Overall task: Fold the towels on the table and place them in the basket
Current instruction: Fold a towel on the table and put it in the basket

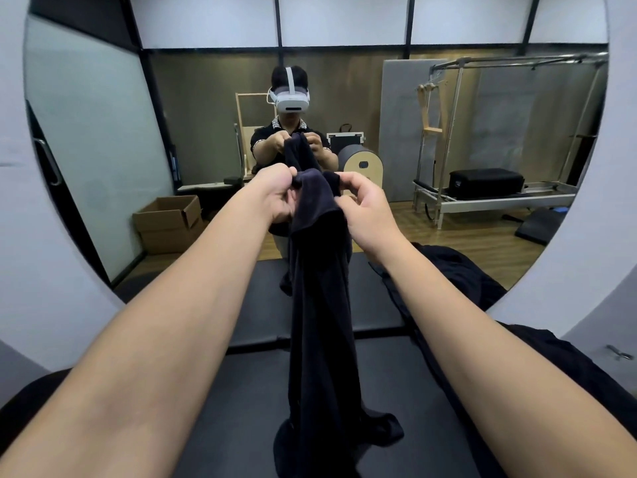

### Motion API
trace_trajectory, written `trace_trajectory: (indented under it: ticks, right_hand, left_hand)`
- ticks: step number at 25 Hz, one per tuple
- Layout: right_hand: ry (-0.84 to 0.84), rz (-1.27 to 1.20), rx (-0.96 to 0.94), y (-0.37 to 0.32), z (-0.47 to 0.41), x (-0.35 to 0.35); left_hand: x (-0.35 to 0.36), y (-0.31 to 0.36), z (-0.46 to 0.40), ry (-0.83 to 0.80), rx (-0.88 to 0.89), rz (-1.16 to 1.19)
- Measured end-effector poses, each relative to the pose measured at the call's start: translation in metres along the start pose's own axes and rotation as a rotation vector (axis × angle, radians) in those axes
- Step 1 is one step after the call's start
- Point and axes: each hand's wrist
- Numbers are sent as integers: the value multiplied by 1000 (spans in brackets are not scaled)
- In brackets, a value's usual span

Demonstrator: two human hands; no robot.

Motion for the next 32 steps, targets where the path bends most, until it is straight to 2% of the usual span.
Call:
trace_trajectory:
  ticks: [2, 5, 6, 8, 10, 12, 14, 16, 18, 19, 21, 23, 24, 29, 32]
  right_hand:
    - [-65, -74, 22, 2, 5, -1]
    - [-108, 47, -100, 3, 11, -2]
    - [-82, 83, -137, 4, 10, -1]
    - [73, 53, -149, 3, 2, 0]
    - [215, -14, -79, 2, -6, -3]
    - [227, -49, 26, 2, -14, -7]
    - [199, -78, 87, -1, -18, -9]
    - [184, -143, 112, -8, -19, -8]
    - [158, -176, 122, -14, -19, -7]
    - [143, -169, 122, -16, -18, -7]
    - [121, -171, 116, -18, -17, -9]
    - [123, -198, 129, -20, -15, -9]
    - [132, -221, 143, -21, -15, -8]
    - [169, -374, 235, -19, -13, -18]
    - [39, -636, 329, -16, -6, -27]
  left_hand:
    - [3, 1, 4, 11, 21, 60]
    - [5, 5, 17, 11, 44, 77]
    - [6, 5, 19, -10, 51, 98]
    - [5, 4, 19, -41, 48, 119]
    - [1, 3, 17, -35, 24, 146]
    - [-4, 1, 11, -30, 12, 157]
    - [-8, -1, 12, -52, 18, 32]
    - [-11, -6, 12, -22, 129, -339]
    - [-12, -13, 11, 54, 397, -598]
    - [-11, -17, 12, 42, 566, -609]
    - [-6, -22, 20, -149, 761, -594]
    - [-1, -26, 25, -325, 734, -664]
    - [-1, -28, 24, -351, 702, -680]
    - [6, -33, 20, -337, 680, -517]
    - [10, -28, 16, -227, 731, -523]
Point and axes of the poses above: each hand's wrist, its own z-axis away from the middle knuckle, its own x-axis out of the palm, y = z × x, and after that the axes turned 4 degrees about x, right-handed
